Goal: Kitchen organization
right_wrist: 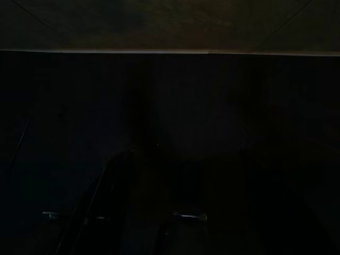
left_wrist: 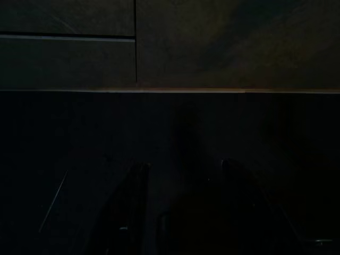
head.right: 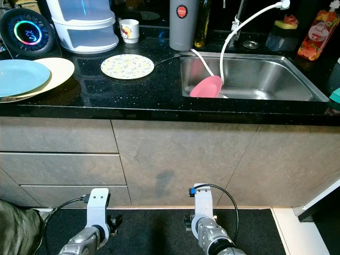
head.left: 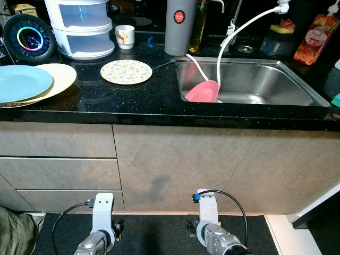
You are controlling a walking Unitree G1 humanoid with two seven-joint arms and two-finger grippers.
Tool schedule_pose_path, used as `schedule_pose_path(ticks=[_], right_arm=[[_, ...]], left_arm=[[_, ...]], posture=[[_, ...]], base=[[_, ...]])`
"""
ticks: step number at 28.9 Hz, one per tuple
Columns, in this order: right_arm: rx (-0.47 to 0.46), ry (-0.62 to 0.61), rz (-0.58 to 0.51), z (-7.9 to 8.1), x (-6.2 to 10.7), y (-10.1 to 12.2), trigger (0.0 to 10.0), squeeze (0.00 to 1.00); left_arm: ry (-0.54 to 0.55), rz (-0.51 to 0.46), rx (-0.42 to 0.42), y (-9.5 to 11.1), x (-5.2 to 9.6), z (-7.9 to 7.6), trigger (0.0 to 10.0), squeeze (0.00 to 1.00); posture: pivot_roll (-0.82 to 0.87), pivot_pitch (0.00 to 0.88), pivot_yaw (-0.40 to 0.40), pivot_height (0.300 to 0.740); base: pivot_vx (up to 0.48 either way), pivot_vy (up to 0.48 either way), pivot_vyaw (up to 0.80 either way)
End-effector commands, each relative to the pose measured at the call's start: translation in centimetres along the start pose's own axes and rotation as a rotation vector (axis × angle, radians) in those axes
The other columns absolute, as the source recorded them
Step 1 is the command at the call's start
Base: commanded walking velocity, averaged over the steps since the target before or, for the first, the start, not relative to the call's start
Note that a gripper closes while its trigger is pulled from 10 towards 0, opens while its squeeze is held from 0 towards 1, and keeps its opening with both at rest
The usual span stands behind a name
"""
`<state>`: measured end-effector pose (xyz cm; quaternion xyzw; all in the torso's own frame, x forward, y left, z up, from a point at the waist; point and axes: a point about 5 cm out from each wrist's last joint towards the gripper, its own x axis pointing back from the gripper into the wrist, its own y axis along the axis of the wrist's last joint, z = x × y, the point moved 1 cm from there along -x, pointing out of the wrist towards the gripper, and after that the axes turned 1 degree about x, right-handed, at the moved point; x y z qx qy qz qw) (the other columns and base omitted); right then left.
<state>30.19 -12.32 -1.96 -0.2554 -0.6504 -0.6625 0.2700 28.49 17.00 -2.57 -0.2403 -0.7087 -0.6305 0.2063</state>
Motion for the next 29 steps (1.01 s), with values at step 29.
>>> schedule_pose_path(ticks=[29], right_arm=[[-0.007,0.000,0.038,-0.12,0.03,-0.83,10.0,0.00]], left_arm=[[0.004,0.021,0.009,-0.68,0.08,-0.03,10.0,0.00]], posture=[[0.02,0.152,-0.048,0.740]], base=[[0.000,0.000,0.00]])
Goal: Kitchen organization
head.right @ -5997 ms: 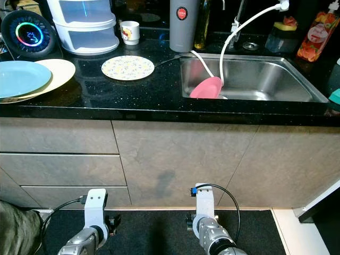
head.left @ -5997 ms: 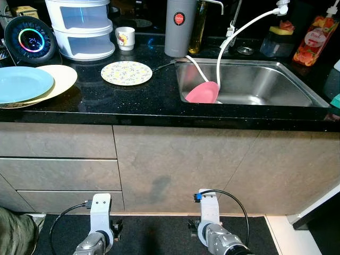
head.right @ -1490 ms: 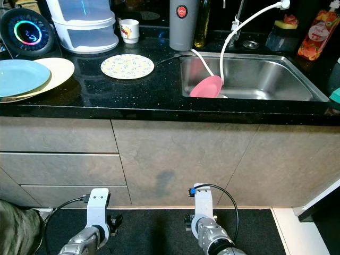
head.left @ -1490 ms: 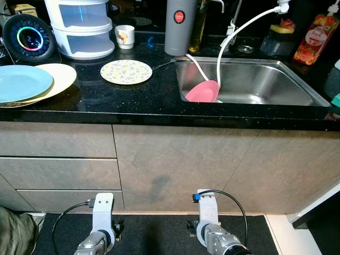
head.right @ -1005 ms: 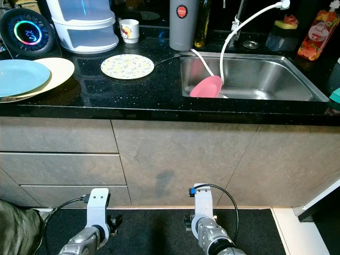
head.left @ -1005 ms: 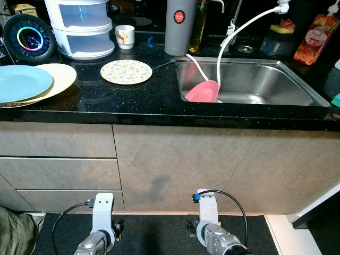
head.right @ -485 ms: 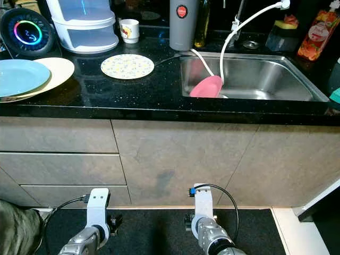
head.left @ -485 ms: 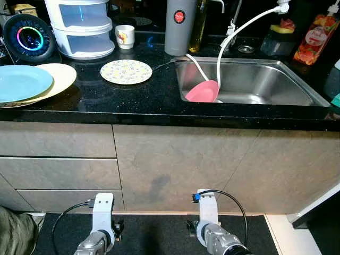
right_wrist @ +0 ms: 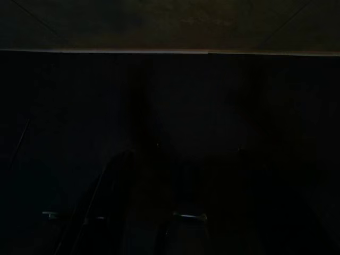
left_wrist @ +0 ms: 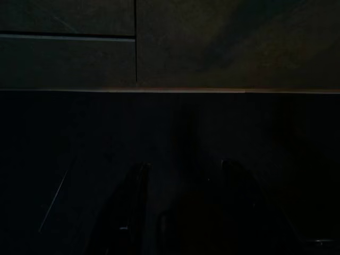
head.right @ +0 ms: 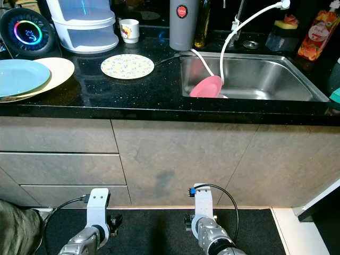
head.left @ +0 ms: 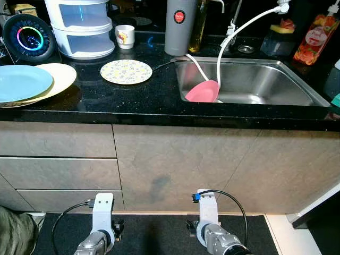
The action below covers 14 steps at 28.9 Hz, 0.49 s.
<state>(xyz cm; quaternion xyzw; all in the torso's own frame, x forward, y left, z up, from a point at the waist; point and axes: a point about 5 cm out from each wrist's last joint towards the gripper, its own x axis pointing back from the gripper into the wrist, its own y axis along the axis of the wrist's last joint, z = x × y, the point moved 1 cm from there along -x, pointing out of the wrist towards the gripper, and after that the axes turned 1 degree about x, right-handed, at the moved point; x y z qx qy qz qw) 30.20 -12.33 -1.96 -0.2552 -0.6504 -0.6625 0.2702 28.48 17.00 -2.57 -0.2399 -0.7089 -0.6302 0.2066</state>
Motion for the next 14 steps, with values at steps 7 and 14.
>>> schedule_pose_path(ticks=[7,14], right_arm=[[-0.008,-0.001,0.038,-0.13,0.03,-0.83,10.0,0.00],[-0.008,0.000,0.038,-0.11,0.03,-0.85,10.0,0.00]], left_arm=[[0.002,0.022,0.005,-0.67,0.06,-0.08,10.0,0.00],[0.001,0.022,0.003,-0.68,0.07,-0.10,10.0,0.00]], posture=[[0.02,0.151,-0.049,0.740],[0.02,0.151,-0.049,0.740]], base=[[0.000,0.000,0.00],[0.000,0.000,0.00]])
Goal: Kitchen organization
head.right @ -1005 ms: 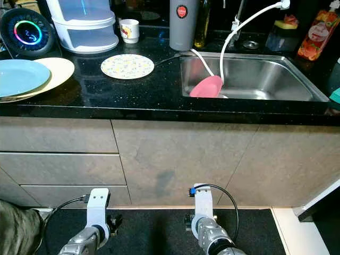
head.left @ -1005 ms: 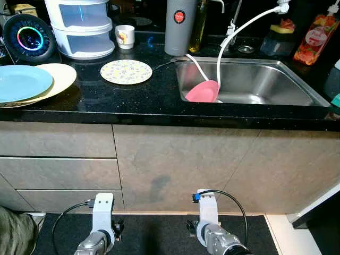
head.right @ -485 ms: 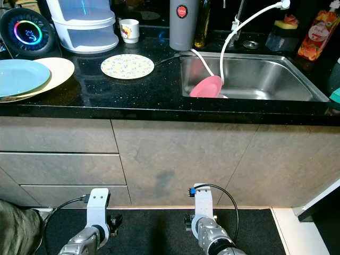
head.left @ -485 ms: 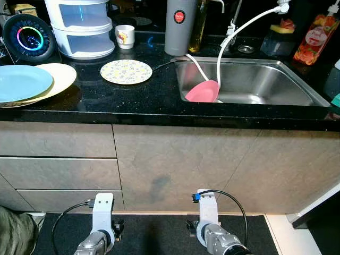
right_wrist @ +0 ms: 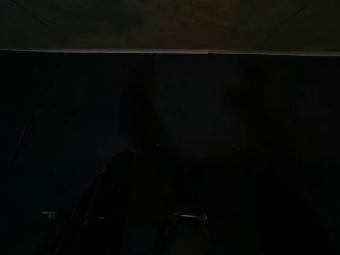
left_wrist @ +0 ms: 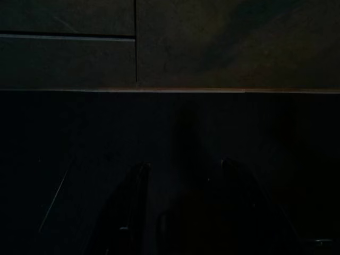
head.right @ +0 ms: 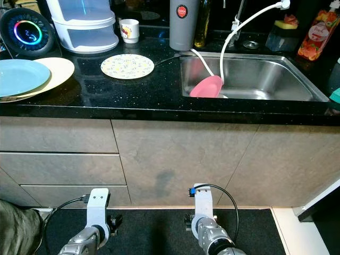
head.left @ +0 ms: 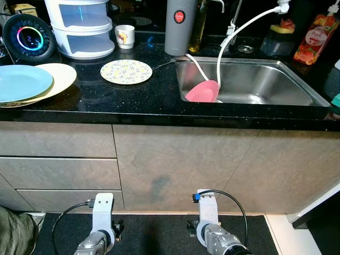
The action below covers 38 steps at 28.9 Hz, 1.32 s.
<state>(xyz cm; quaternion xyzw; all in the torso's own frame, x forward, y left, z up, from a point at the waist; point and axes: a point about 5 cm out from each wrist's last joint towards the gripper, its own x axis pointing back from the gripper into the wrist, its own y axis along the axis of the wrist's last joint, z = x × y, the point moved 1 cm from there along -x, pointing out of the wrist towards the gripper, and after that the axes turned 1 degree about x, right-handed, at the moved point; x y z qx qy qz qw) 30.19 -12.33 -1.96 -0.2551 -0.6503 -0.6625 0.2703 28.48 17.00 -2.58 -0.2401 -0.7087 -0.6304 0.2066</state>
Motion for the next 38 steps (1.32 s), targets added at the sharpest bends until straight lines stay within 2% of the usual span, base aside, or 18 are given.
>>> schedule_pose_path(ticks=[1,22,38], right_arm=[[-0.008,0.000,0.038,-0.1,0.0,-0.9,10.0,0.00],[0.000,0.000,0.048,-0.3,0.1,-1.6,10.0,0.00],[0.002,-0.004,0.055,-0.4,0.1,-1.9,10.0,0.00]], left_arm=[[0.001,0.021,0.003,-0.7,0.1,-0.1,10.0,0.00],[0.000,0.032,0.003,-1.5,0.2,-0.3,10.0,0.00],[0.005,0.041,0.012,-1.9,0.3,-0.2,10.0,0.00]], posture=[[0.02,0.151,-0.049,0.740],[0.03,0.072,-0.052,0.740],[0.02,0.065,-0.055,0.740]], base=[[0.000,0.000,0.00],[0.000,0.000,0.00],[0.000,0.000,0.00]])
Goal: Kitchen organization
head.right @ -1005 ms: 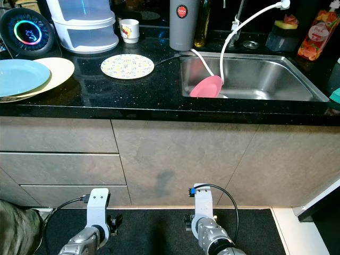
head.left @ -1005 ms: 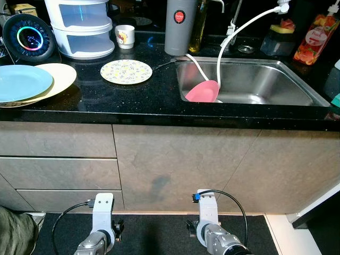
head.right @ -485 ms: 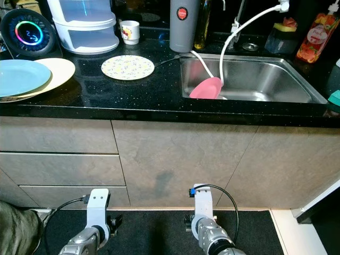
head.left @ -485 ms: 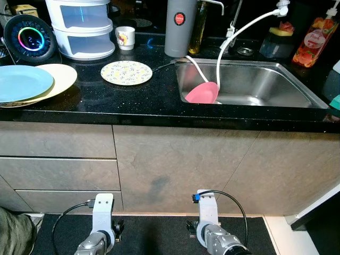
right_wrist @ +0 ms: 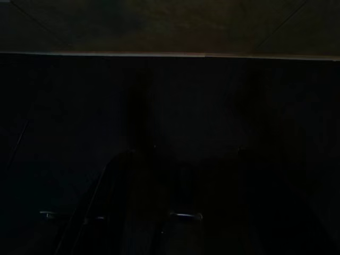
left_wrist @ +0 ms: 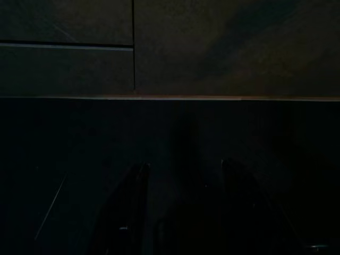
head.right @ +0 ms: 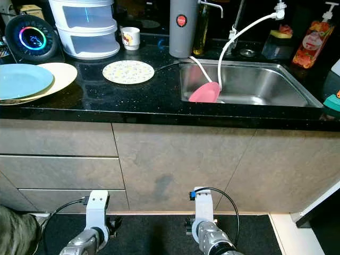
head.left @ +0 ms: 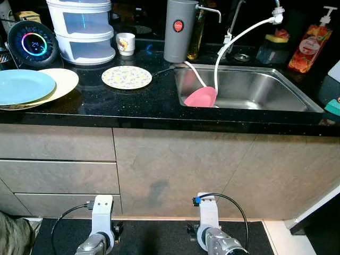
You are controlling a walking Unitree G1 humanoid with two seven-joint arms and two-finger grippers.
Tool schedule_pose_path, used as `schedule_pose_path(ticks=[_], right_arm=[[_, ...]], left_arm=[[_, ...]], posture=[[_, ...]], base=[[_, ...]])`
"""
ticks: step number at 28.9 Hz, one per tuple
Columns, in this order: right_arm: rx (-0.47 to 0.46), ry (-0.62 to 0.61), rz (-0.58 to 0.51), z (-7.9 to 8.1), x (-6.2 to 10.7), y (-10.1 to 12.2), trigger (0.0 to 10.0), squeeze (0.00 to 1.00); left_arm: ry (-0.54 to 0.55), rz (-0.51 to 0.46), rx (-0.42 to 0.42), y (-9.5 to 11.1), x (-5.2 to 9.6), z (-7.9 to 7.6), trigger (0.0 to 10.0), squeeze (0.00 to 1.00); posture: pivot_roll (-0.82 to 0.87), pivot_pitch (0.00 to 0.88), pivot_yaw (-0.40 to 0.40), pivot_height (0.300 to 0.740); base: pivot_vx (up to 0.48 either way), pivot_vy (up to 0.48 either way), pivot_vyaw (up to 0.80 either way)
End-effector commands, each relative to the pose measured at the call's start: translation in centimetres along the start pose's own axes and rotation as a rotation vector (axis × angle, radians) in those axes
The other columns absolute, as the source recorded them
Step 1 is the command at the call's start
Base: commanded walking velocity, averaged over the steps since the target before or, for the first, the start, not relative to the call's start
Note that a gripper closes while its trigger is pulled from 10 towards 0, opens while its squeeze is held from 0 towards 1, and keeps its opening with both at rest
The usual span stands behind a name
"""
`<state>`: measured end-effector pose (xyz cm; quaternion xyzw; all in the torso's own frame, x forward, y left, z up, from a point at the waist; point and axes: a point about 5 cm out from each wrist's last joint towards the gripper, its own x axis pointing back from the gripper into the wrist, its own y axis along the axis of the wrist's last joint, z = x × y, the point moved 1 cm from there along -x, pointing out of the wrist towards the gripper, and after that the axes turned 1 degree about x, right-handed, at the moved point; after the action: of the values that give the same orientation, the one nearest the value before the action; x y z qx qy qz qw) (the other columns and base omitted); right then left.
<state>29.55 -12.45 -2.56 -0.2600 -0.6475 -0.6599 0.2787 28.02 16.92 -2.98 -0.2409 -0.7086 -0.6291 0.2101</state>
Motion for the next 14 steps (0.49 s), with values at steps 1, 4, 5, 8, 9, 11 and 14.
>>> schedule_pose_path(ticks=[1,4,5,8,9,11,14], right_arm=[[0.002,-0.009,0.034,-0.30,0.05,-0.98,10.0,0.00],[0.003,-0.009,0.034,-0.30,0.05,-1.05,10.0,0.00],[0.003,-0.010,0.034,-0.30,0.05,-1.06,10.0,0.00],[0.004,-0.011,0.034,-0.30,0.06,-1.08,10.0,0.00],[0.005,-0.011,0.034,-0.30,0.06,-1.08,10.0,0.00],[0.007,-0.010,0.034,-0.29,0.06,-1.11,10.0,0.00],[0.011,-0.009,0.035,-0.28,0.06,-1.15,10.0,0.00]], left_arm=[[0.003,0.034,0.009,-1.30,0.21,-0.13,10.0,0.00],[0.002,0.035,0.003,-1.37,0.23,-0.14,10.0,0.00],[0.001,0.036,0.001,-1.38,0.23,-0.14,10.0,0.00],[-0.001,0.037,-0.001,-1.40,0.24,-0.15,10.0,0.00],[-0.001,0.037,-0.001,-1.40,0.24,-0.15,10.0,0.00],[0.000,0.037,-0.001,-1.45,0.25,-0.15,10.0,0.00],[0.001,0.038,0.000,-1.50,0.26,-0.15,10.0,0.00]], posture=[[0.02,0.065,-0.055,0.740],[0.02,0.053,-0.052,0.740],[0.02,0.053,-0.052,0.740],[0.02,0.053,-0.052,0.740],[0.02,0.053,-0.052,0.740],[0.02,0.046,-0.056,0.740],[0.02,0.046,-0.056,0.740]], base=[[0.000,0.000,0.00],[0.000,0.000,0.00],[0.000,0.000,0.00],[0.000,0.000,0.00],[0.000,0.000,0.00],[0.000,0.000,0.00],[0.000,0.000,0.00]])
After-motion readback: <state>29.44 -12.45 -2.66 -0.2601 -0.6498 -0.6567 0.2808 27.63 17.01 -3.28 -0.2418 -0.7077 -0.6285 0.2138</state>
